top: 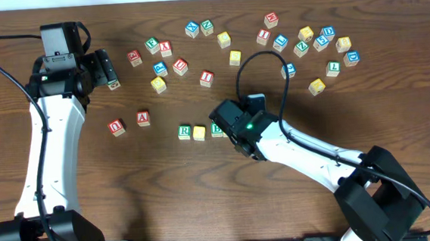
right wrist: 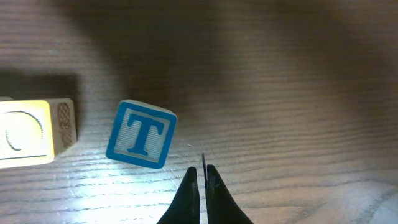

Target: Spell out ROBOT

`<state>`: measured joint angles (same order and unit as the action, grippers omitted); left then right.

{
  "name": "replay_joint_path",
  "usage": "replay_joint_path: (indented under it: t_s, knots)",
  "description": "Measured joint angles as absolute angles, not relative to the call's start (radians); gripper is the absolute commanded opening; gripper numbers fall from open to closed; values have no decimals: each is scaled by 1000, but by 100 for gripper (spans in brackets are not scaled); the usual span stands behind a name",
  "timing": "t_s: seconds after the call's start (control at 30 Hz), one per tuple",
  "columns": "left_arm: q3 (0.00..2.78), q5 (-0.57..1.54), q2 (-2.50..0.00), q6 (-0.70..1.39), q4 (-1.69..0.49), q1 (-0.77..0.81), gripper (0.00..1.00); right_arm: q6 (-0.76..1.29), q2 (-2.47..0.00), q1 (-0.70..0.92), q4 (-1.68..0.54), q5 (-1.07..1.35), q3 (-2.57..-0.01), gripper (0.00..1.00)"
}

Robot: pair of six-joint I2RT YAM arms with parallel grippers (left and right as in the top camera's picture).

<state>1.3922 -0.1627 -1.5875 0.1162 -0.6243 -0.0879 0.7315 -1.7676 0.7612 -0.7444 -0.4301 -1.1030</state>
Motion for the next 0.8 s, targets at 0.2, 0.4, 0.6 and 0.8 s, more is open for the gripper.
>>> replay_joint_path:
  t_s: [0.2, 0.4, 0.6, 0.8]
  knots:
    - [1392, -163, -1588, 116, -624, -88, 98, 743, -1768, 761, -736, -423, -1102, 1]
    - [1392, -163, -1588, 116, -624, -88, 98, 762, -1768, 761, -722, -408, -1097, 1]
    - [1392, -163, -1588, 116, -624, -88, 98, 775, -1768, 761, -657, -384, -1042, 1]
    - [1392, -163, -1588, 116, -624, -88, 98, 778, -1768, 761, -639, -373, -1033, 1]
